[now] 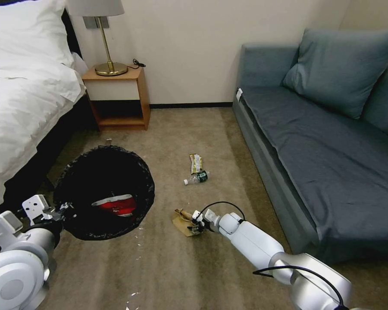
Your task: Pick up the trash bin, then pick up the garbage on the floor and place it into the trash bin.
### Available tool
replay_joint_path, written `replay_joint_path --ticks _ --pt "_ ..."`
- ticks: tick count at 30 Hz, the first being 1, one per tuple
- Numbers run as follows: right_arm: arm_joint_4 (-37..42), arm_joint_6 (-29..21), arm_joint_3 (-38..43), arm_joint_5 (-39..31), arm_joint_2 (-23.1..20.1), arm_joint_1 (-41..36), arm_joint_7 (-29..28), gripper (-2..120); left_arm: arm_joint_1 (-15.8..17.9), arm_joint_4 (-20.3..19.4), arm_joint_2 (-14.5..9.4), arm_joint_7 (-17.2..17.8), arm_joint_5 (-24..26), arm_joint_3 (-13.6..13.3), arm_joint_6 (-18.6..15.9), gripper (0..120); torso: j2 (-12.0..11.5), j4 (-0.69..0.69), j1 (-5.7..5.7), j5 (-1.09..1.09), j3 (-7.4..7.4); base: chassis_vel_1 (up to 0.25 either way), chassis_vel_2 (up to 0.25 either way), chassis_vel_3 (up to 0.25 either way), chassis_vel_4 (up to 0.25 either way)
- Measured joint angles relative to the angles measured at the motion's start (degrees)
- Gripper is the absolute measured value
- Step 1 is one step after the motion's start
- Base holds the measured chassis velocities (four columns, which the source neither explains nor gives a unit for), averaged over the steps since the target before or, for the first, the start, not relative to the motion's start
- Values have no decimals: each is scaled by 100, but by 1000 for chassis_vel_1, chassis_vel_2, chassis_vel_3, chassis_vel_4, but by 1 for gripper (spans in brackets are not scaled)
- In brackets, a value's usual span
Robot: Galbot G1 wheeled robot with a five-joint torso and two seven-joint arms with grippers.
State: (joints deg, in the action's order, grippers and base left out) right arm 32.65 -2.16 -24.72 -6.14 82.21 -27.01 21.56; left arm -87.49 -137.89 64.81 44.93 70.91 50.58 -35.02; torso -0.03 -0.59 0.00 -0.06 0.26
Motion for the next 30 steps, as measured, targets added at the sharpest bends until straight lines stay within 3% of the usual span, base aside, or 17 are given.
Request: replay_joint_path --ticks 5,7,10,14,19,25,29,30 --pt "117 -58 -8 -117 -71 -27 -3 36 -7 -22 -13 0 -2 10 11 1 0 -1 0 0 0 0 0 0 0" --pt "216 -65 -18 -232 -132 -55 -71 22 -9 -37 0 0 -17 -4 17 1 0 0 0 -1 0 0 0 0 0" --pt "261 -65 -21 -273 -162 -79 -120 17 -18 -46 8 0 -24 -7 17 1 0 -1 0 0 0 0 0 0 0" --pt "379 -69 -14 -409 -228 -126 -250 1 -35 -68 9 0 -35 -1 25 1 0 -1 0 -1 0 0 0 0 0" --pt "540 -79 51 -697 -305 -136 -311 0 -44 -76 12 1 -44 2 36 1 0 -1 0 0 0 0 0 0 0" --pt "1184 -37 319 -1552 -622 -132 -441 0 -40 -61 12 1 -52 -5 44 1 0 0 0 0 0 0 0 0 0" --pt "1510 230 709 -1876 -865 -73 -603 0 -38 -23 -38 1 -46 11 46 1 0 0 0 1 0 0 0 0 0" --pt "1622 536 999 -1892 -1018 9 -646 0 -23 2 -63 1 -43 13 48 1 0 -1 0 0 1 0 0 0 0"
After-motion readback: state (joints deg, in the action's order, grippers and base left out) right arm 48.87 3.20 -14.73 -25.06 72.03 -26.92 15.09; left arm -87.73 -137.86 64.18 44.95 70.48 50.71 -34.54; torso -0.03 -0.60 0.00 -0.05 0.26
